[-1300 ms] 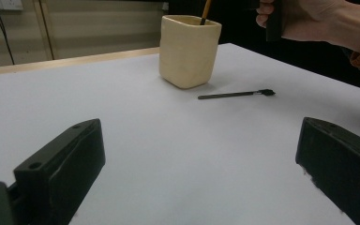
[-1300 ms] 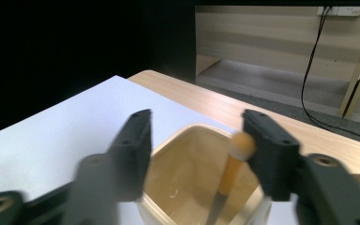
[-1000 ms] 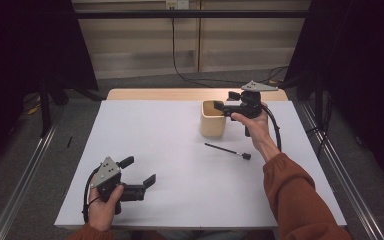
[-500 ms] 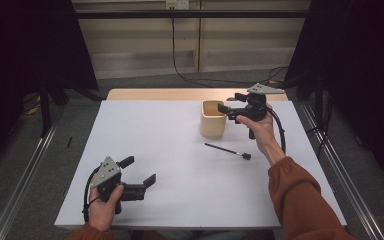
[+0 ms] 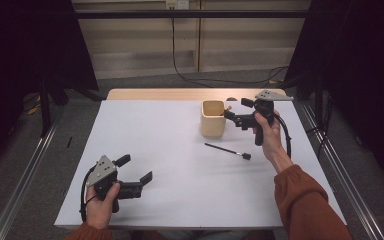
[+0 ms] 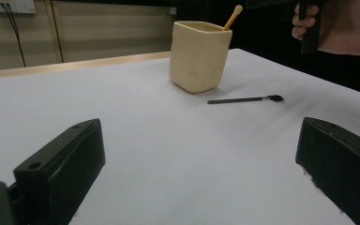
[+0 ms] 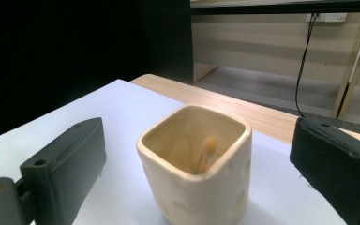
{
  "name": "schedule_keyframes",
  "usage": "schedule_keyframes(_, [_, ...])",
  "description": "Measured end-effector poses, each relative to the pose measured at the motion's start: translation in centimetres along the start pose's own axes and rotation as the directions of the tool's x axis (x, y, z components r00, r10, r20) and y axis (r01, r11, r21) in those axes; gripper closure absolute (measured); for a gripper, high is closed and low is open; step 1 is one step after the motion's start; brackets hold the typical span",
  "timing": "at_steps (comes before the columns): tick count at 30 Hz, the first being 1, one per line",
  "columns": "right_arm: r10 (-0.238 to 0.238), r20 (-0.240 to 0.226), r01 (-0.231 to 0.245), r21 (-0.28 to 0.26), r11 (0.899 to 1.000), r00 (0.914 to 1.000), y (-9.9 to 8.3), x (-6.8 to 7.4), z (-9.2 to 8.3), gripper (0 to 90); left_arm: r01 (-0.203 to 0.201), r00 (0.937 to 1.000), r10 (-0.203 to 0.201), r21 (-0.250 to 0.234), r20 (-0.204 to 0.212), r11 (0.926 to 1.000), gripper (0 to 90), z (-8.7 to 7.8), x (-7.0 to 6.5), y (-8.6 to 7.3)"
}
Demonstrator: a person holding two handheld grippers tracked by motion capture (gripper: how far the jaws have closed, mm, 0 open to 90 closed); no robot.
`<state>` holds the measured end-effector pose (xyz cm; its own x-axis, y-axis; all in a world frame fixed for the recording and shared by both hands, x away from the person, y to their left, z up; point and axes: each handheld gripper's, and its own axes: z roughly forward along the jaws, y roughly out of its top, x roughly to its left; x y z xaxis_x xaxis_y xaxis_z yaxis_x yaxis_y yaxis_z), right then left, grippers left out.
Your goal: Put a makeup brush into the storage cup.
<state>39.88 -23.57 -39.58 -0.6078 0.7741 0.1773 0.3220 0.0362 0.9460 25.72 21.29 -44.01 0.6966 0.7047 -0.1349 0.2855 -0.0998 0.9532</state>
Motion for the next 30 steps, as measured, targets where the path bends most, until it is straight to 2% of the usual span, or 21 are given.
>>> schedule_keyframes(10, [-0.013,0.006,0.013,-0.028,1.0,0.9999,-0.5,0.1,-2.0,2.9,-0.003,1.0,0.003,0.003,0.001,1.0,1.6,0.1,0.0,0.0])
schedule_keyframes(21, [-0.053,0.055,0.056,-0.042,0.998,0.9971,-0.8,0.7,-4.1,4.7,-0.004,1.0,0.004,0.004,-0.003,1.0,1.6,0.1,0.0,0.0])
schedule_keyframes(30, [-0.052,0.048,0.055,-0.056,0.997,0.9975,-1.7,1.5,-5.9,4.8,-0.005,0.9999,0.005,0.002,-0.013,1.0,1.6,-0.1,0.2,0.0])
